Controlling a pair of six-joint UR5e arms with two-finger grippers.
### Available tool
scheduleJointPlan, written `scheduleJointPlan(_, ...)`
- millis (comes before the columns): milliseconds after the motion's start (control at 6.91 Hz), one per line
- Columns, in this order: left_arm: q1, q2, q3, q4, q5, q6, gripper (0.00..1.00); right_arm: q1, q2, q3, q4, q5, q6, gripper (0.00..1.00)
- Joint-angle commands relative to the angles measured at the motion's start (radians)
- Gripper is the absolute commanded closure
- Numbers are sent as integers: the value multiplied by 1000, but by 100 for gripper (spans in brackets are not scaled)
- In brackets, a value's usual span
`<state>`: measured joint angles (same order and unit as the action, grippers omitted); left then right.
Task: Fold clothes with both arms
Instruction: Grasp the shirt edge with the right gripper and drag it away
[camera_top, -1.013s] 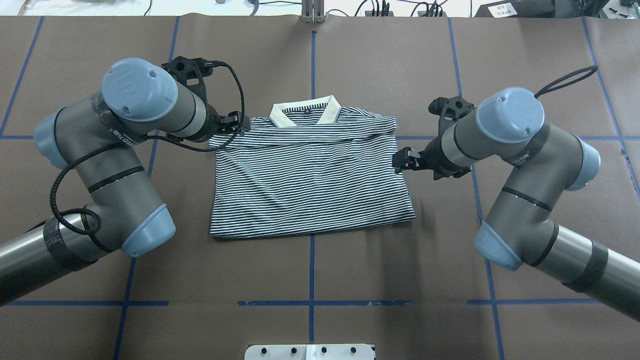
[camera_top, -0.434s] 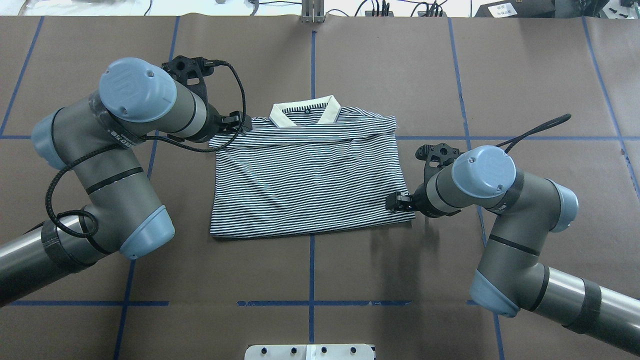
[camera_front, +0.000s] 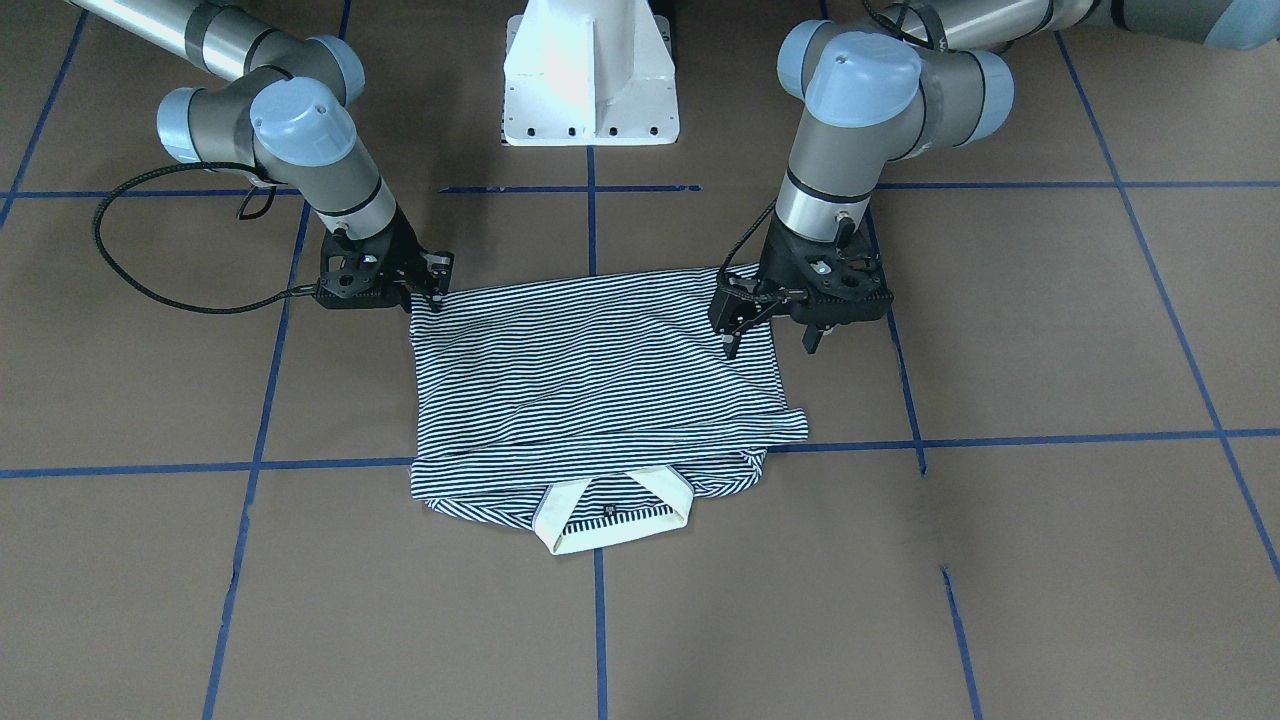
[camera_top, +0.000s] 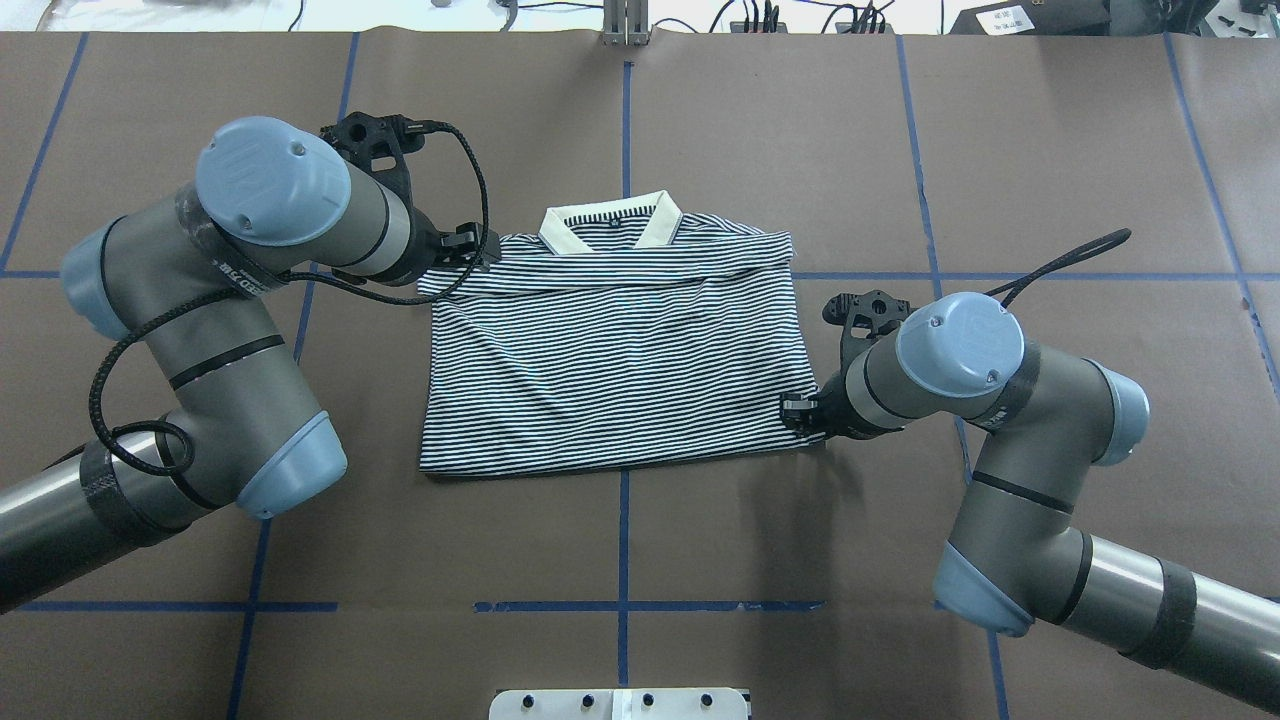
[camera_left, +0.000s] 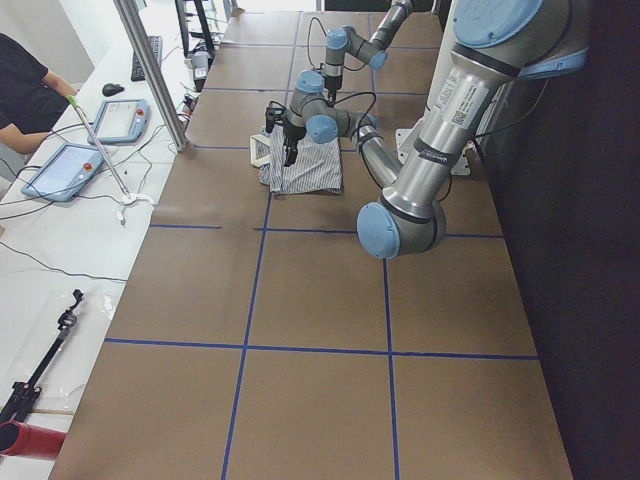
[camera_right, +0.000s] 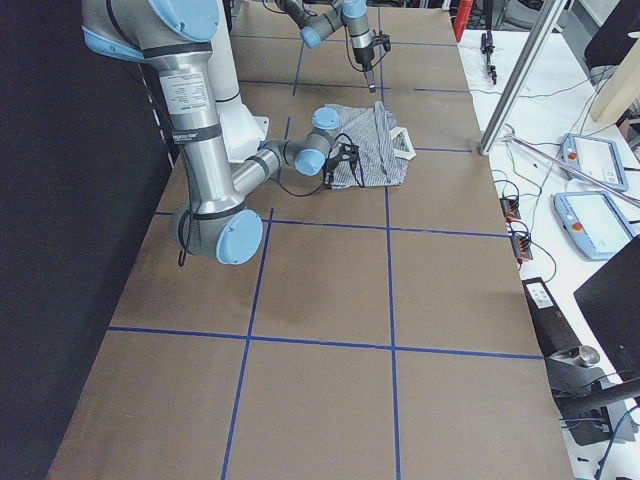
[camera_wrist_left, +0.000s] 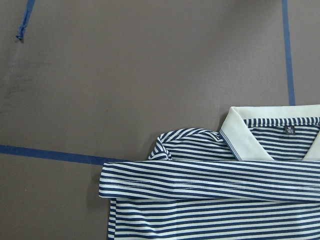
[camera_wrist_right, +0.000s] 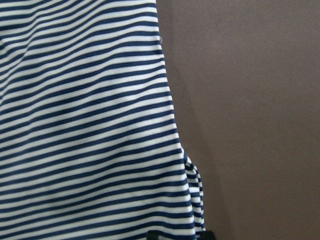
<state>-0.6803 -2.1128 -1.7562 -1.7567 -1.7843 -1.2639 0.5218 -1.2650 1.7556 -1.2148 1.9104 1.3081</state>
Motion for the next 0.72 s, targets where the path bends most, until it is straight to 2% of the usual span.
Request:
scheduleJointPlan(0, 1, 7, 9, -3, 2, 0, 0, 6, 1, 13, 0, 4, -7, 100)
scheduleJointPlan(289, 1, 8, 1, -4, 0, 0, 0, 13, -17, 36, -2, 42, -6, 100)
scheduleJointPlan(579, 2, 7, 0, -4, 0, -3, 0, -3, -185, 186, -22, 47, 10, 100)
